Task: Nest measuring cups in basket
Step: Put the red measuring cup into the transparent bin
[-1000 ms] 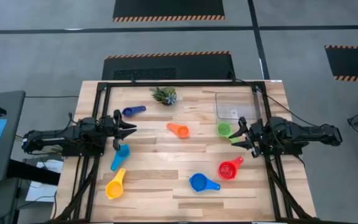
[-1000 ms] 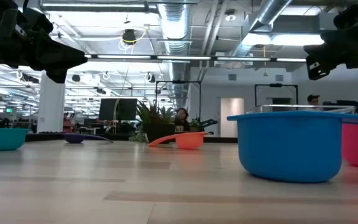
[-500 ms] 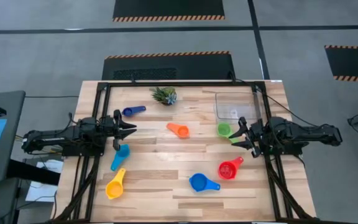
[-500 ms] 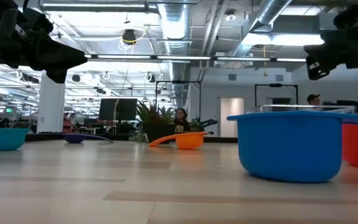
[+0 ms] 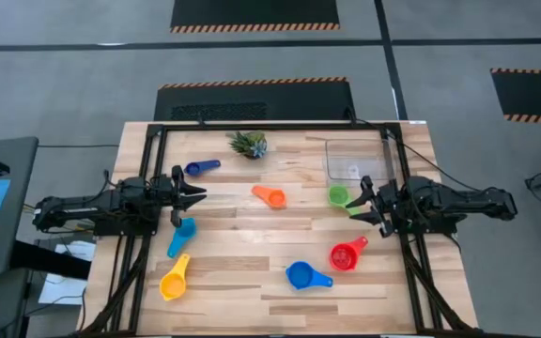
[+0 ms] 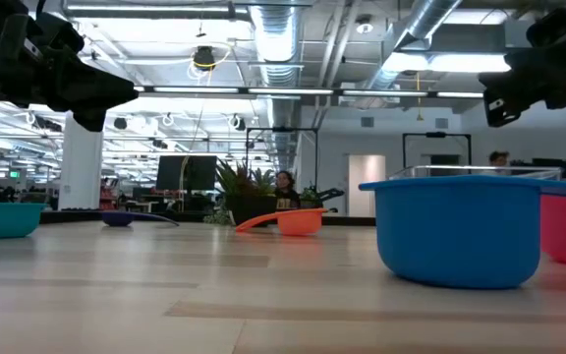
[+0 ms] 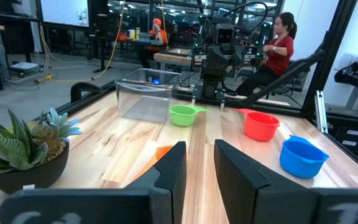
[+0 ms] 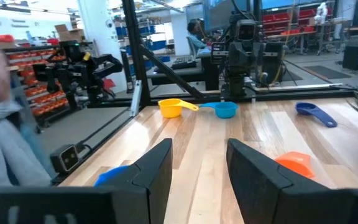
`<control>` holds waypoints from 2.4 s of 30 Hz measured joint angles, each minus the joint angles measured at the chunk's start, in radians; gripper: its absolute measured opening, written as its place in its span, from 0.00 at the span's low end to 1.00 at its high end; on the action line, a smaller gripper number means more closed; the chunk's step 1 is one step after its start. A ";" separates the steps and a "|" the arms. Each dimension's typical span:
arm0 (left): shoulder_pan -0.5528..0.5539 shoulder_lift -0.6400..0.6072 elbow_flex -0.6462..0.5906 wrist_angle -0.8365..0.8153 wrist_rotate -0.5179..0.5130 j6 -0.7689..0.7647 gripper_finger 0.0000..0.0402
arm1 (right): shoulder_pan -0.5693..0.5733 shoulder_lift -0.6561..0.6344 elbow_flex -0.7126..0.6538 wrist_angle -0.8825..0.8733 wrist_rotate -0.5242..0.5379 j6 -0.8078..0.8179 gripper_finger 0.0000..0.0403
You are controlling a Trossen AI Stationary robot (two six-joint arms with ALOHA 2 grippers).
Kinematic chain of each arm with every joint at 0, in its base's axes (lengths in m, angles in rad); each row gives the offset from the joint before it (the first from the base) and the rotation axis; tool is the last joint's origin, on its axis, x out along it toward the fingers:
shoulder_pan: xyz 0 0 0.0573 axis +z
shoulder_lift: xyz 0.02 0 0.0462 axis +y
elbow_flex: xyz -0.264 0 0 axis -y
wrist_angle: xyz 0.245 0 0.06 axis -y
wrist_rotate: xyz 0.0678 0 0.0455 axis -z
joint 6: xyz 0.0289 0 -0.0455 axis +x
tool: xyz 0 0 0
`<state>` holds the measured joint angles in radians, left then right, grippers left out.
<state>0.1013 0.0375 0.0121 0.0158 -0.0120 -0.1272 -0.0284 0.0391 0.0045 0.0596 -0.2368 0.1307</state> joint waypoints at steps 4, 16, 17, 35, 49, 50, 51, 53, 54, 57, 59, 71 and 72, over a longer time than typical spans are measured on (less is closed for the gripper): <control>0.000 0.000 0.000 0.000 0.000 0.000 0.18 | 0.000 0.000 0.000 -0.001 0.033 0.000 0.44; 0.000 0.000 0.000 0.000 0.000 0.000 0.18 | 0.000 0.000 0.000 0.024 0.055 0.233 0.44; 0.000 0.000 0.000 0.000 0.000 0.000 0.18 | 0.000 0.000 0.000 0.026 0.055 0.243 0.44; 0.001 0.000 0.000 0.007 -0.040 0.025 0.18 | 0.000 0.000 0.000 0.030 0.220 0.266 0.44; 0.001 0.000 0.000 0.101 -0.252 -0.260 0.18 | 0.000 0.000 0.000 0.131 0.451 0.606 0.44; 0.001 0.000 0.000 0.124 -0.301 -0.262 0.18 | 0.000 0.000 0.000 0.141 0.471 0.605 0.44; 0.001 0.000 0.000 0.150 -0.344 -0.262 0.18 | 0.000 0.000 0.000 0.153 0.488 0.605 0.44; 0.001 0.000 0.000 0.187 -0.425 -0.255 0.18 | 0.000 0.000 0.000 0.156 0.527 0.598 0.44; 0.001 0.000 0.000 0.200 -0.456 -0.248 0.18 | 0.000 0.000 0.000 0.153 0.542 0.591 0.44; 0.001 0.000 0.000 0.223 -0.504 -0.225 0.18 | 0.000 0.000 0.000 0.156 0.564 0.548 0.44; 0.001 0.000 0.000 0.227 -0.510 -0.216 0.18 | 0.000 0.000 0.000 0.158 0.577 0.544 0.44; 0.001 0.000 0.000 0.442 -0.507 -0.143 0.18 | 0.000 0.000 0.000 0.360 0.639 0.473 0.44; 0.001 0.000 0.000 0.458 -0.507 -0.145 0.18 | 0.000 0.000 0.000 0.371 0.639 0.473 0.44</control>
<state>0.1024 0.0376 0.0120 0.4733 -0.5186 -0.2725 -0.0288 0.0391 0.0044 0.4307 0.4019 0.6033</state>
